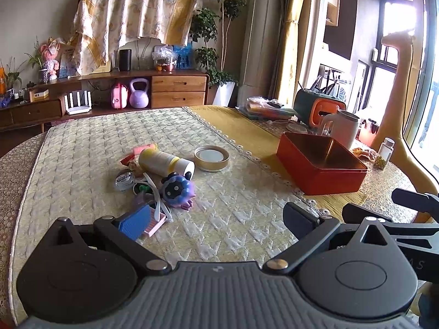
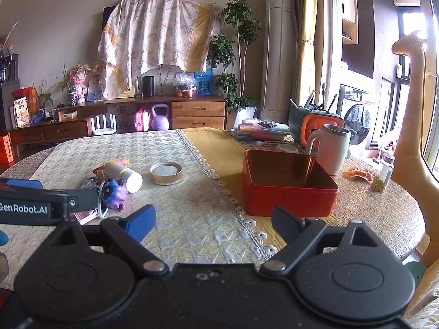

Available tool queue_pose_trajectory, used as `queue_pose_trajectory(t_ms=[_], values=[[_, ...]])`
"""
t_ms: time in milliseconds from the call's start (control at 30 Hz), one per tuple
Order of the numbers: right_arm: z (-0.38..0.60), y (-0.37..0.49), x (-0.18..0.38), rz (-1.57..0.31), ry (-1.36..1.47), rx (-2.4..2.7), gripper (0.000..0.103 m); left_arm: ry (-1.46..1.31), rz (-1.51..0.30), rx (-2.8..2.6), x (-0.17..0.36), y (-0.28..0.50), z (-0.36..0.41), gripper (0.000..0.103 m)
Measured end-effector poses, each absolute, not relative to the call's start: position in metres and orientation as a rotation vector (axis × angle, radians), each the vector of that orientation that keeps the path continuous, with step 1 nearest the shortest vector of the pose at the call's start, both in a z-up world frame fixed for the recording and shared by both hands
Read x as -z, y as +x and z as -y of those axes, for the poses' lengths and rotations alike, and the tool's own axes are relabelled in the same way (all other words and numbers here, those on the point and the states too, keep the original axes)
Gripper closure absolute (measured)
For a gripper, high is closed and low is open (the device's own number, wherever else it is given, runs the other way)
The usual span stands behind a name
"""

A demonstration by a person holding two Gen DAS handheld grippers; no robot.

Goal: Organize rigid objects
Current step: 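Move both tools toward the pile of small objects on the table, then close the left tool on the pink ribbed block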

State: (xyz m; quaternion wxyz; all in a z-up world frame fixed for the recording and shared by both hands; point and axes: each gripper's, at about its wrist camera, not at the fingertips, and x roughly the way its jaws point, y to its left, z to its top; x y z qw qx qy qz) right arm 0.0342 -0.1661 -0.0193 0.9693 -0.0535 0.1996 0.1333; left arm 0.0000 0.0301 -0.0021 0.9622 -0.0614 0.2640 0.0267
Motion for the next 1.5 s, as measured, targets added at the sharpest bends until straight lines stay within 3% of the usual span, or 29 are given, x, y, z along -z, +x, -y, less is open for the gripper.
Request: queue_pose_trajectory(t_ms=[100, 800, 1500], values=[[0.166, 0.035, 0.019, -0.407, -0.107, -0.279, 0.018, -0.121, -0.533, -0.053, 0.003, 0.0, -0.031, 0.0], [0.139, 0.065, 0.023, -0.429, -0.128, -0.308, 0.017, -0.139, -0.542, -0.065, 0.014, 0.018, -0.057, 0.0], [0.069, 0.152, 0.052, -0.598, -0.188, -0.458, 0.027, -0.134, -0.666, -0.122, 0.076, 0.076, -0.111, 0.001]])
